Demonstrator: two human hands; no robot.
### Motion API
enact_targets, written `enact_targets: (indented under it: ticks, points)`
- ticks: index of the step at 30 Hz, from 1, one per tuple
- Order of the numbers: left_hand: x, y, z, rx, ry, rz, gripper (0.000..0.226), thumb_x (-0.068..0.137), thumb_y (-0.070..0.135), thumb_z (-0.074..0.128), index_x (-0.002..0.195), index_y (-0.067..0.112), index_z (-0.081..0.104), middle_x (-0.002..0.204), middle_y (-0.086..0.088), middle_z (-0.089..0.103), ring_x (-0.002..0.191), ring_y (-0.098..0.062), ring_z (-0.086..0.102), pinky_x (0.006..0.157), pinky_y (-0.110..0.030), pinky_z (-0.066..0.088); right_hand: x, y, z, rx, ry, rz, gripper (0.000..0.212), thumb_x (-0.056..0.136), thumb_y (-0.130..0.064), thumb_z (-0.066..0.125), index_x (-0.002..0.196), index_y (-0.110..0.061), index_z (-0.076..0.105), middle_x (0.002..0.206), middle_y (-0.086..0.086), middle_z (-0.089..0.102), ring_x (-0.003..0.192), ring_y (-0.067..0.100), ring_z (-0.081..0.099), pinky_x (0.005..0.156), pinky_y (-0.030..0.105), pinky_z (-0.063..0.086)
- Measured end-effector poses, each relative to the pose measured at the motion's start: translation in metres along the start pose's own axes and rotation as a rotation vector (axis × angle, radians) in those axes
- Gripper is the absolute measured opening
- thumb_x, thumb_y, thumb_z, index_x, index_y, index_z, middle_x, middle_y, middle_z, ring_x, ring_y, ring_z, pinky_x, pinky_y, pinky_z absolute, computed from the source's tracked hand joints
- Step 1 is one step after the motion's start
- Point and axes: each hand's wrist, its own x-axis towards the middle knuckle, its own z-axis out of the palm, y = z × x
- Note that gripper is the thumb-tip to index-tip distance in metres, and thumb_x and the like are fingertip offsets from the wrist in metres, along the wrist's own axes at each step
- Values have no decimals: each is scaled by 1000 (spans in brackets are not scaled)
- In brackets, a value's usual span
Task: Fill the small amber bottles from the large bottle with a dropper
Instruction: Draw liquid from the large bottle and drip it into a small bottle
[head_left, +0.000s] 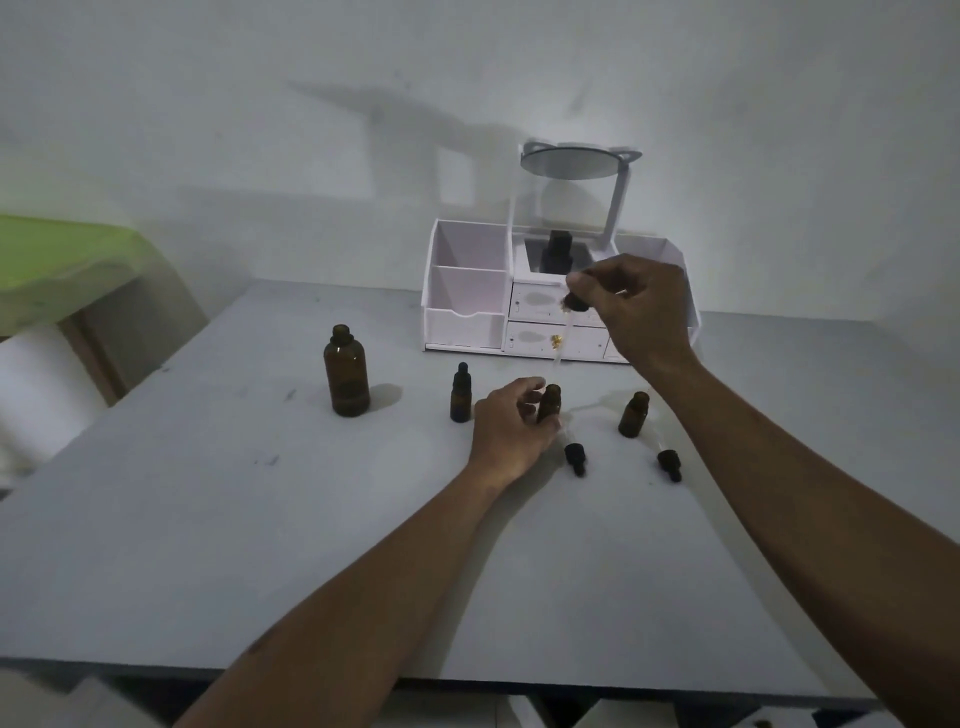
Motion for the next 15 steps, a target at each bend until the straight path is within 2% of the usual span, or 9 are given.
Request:
enact_targets:
  ticks: [2, 5, 8, 12, 15]
  points:
    - [-7, 0, -8, -33, -18, -21, 53, 80, 26, 80, 129, 19, 61, 112, 6, 66, 96, -5, 63, 88, -16, 51, 3, -12, -1, 16, 39, -15, 17, 87, -25, 75, 92, -10, 79, 80, -2, 75, 68, 3, 71, 71, 4, 51]
    - [-20, -5, -31, -15, -66, -19, 43, 81, 30, 79, 120, 22, 65, 104, 11, 65, 89, 1, 62, 81, -10, 51, 5, -32, 6, 95, 53, -28, 11, 87, -20, 76, 93, -12, 78, 78, -8, 72, 65, -10, 67, 69, 5, 52]
    - [-32, -13, -66, 75, -56, -24, 36, 80, 34, 78, 113, 21, 70, 100, 14, 67, 86, 0, 64, 79, -10, 49, 6, -48, 26, 258, -9, -41, 5, 87, -15, 76, 90, -12, 77, 75, -8, 74, 67, 0, 72, 71, 16, 56]
    - [-45, -33, -118, 109, 45, -74, 23, 79, 33, 81, 99, 24, 73, 92, 16, 71, 80, 5, 64, 67, 0, 43, 7, -67, 64, 357, -78, -24, 11, 87, -14, 76, 92, -5, 78, 76, -5, 77, 73, 13, 76, 75, 30, 61]
    - [-47, -47, -153, 106, 175, -111, 19, 78, 28, 82, 94, 25, 74, 84, 19, 68, 75, 10, 63, 72, -3, 47, 7, -79, 90, 388, -109, 8, 15, 86, -20, 77, 95, -8, 78, 84, 2, 78, 79, 15, 76, 83, 38, 62]
